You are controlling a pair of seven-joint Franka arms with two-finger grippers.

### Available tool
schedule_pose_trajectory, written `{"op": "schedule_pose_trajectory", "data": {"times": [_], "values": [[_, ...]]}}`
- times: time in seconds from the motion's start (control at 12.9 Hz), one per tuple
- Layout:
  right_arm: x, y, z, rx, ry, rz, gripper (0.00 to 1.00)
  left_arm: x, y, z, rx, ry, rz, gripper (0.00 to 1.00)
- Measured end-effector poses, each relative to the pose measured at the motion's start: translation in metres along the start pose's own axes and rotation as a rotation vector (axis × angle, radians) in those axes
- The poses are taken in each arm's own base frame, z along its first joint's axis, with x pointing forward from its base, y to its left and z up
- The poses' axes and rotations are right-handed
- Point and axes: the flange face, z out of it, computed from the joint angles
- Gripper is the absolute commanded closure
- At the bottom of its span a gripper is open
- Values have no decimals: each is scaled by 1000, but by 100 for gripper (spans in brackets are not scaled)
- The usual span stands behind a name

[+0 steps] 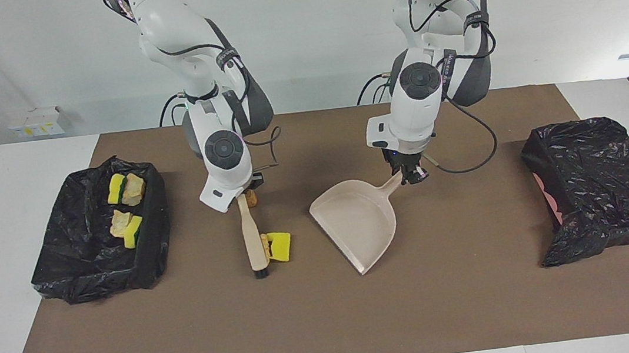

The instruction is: Sweep and dump trash in bin

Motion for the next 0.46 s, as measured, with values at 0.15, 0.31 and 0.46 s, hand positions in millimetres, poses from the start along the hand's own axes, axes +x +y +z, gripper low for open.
{"op": "schedule_pose_trajectory", "data": {"times": [0.15, 0.31, 0.46], "values": [[-2, -7, 1, 28, -6, -5, 100, -7, 8, 12, 1, 2, 44, 100], [-9, -28, 3, 49, -14, -35, 100, -8, 12, 20, 8, 11, 56, 100], [-23, -62, 6, 46, -15, -94, 100, -5, 13, 21, 27, 30, 72, 100]]}}
